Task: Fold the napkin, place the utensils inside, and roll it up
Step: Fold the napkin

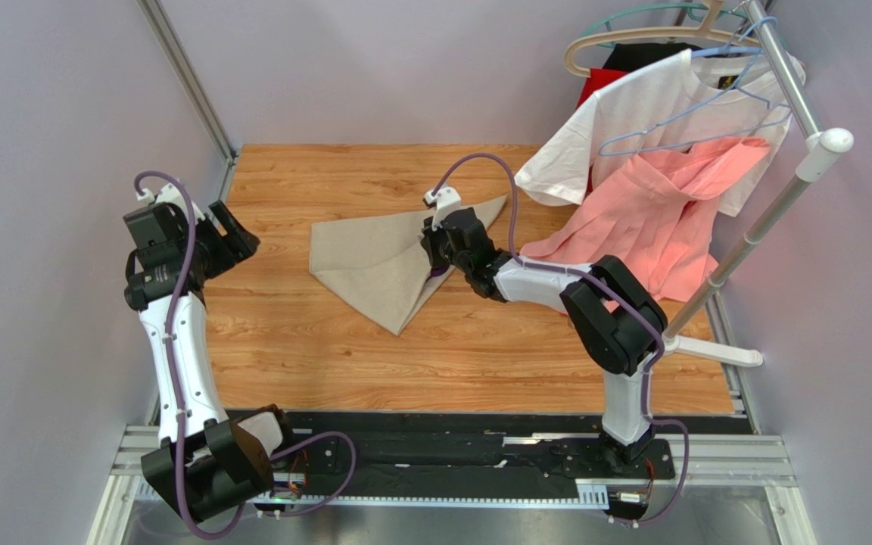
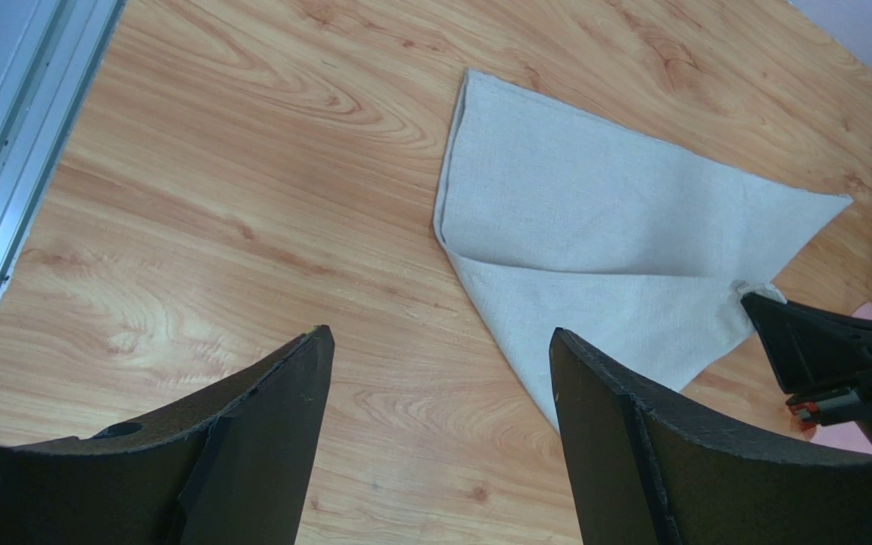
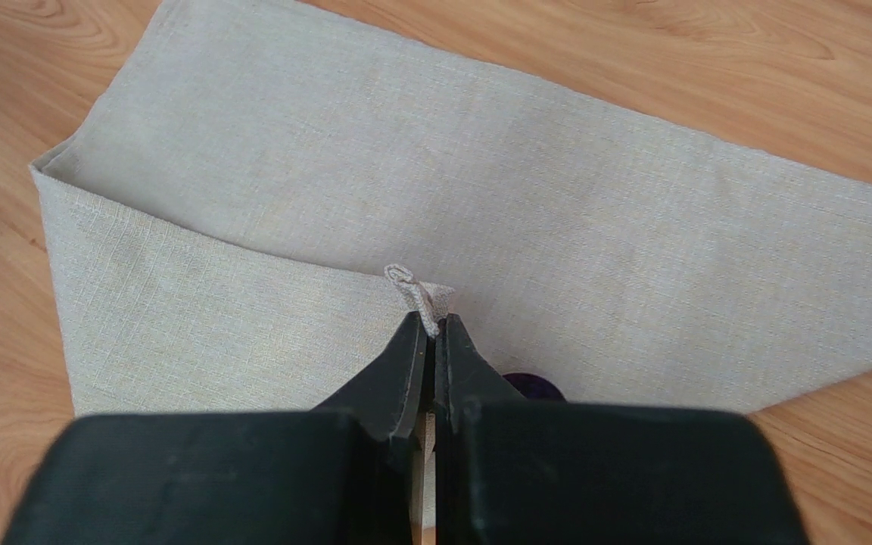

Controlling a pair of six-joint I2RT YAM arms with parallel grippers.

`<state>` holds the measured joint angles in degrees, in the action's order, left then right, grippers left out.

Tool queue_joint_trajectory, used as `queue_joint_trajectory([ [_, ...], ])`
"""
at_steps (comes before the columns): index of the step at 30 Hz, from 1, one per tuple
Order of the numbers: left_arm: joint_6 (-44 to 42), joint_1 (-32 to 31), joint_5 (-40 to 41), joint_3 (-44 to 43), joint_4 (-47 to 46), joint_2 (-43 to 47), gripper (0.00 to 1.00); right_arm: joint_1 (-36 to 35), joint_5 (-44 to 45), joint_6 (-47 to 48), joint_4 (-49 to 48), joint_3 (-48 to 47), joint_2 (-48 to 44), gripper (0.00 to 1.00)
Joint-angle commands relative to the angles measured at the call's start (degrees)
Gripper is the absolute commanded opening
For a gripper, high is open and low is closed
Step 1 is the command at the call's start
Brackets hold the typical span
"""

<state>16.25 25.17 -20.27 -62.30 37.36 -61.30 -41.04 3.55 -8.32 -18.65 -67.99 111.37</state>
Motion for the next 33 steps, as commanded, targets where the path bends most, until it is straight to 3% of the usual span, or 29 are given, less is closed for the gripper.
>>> queue_joint_trajectory([
  [1, 0.27, 0.41, -1.26, 0.08, -2.12, -0.05, 0.79, 0.96, 2.51, -0.03, -2.18, -0.75, -0.45, 0.0],
  [16, 0.1, 0.49, -1.96, -0.01, -2.21, -0.23, 0.79, 1.84, 5.41, -1.0, -2.79, 1.28, 0.42, 0.0],
  [33, 0.27, 0.5, -2.93, 0.16, -2.47, -0.14, 0.79, 1.75, 9.54, -4.6, 3.62, -0.3, -0.02, 0.0],
])
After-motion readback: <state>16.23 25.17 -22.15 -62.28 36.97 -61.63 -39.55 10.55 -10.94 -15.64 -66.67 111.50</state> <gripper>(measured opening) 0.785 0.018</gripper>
